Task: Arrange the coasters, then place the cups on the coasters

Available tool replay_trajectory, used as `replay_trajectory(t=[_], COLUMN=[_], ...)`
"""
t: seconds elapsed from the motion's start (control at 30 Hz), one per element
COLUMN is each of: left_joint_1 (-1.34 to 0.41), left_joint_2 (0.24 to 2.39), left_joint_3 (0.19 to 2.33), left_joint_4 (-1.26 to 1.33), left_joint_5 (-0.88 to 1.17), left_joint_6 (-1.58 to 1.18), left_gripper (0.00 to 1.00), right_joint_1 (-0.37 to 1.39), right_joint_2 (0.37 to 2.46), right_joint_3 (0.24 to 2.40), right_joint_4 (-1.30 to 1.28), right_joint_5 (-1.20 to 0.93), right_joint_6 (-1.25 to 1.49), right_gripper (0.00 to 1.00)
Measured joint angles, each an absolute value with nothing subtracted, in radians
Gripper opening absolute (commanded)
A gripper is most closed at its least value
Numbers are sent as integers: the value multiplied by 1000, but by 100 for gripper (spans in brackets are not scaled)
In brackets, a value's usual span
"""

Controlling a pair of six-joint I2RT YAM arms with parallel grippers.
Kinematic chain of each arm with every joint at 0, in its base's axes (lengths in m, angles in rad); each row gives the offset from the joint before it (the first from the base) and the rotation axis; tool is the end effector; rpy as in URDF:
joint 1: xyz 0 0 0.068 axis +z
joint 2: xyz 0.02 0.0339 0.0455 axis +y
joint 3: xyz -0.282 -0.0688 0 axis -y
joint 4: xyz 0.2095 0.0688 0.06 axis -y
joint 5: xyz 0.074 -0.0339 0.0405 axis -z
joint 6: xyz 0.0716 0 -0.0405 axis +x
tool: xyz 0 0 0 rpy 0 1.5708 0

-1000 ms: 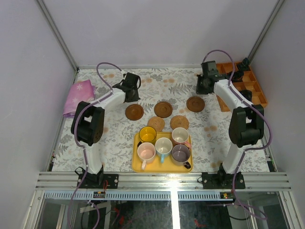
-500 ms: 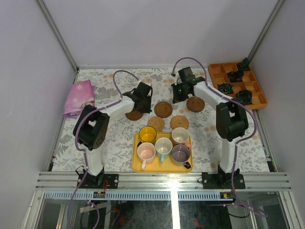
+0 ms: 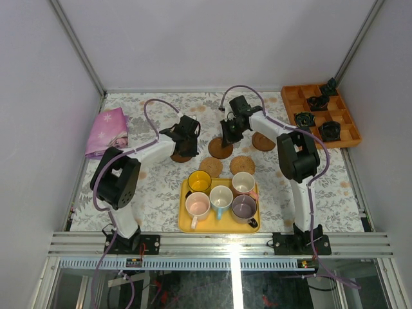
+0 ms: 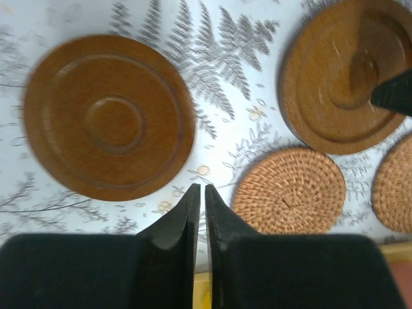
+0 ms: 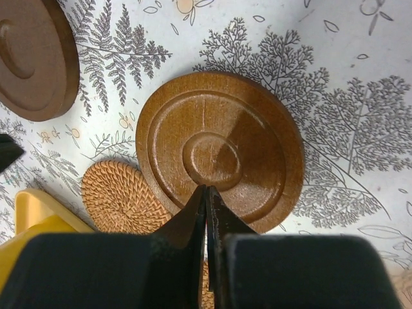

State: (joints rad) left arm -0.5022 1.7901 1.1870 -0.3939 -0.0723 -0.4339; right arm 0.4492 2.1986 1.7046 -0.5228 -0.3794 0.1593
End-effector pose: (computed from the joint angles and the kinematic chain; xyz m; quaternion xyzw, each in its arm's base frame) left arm 0.3240 -0.1721 0.1972 0.0225 0.9583 -0.0966 0.2680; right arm 0.4141 0.2291 0.1757 -0.1875 0.9273 0.2535 0.2019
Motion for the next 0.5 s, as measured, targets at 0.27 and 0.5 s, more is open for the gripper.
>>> replay_trajectory(t=[0.27,0.5], left_joint_1=[-487,-435], left_joint_2=[1773,1883], left_joint_3=[1218,1301], left_joint_4=[-446,-496], left_joint_5=[-289,-374], left_joint_6=[-499,-518], left_gripper=[16,17], right_joint_1=[456,456], right_joint_2=[2273,2288], right_joint_3=[1765,1811], right_joint_4=[-544,-576], right_joint_5=[-377,-265], right_joint_6=[165,200], right_gripper=[0,0])
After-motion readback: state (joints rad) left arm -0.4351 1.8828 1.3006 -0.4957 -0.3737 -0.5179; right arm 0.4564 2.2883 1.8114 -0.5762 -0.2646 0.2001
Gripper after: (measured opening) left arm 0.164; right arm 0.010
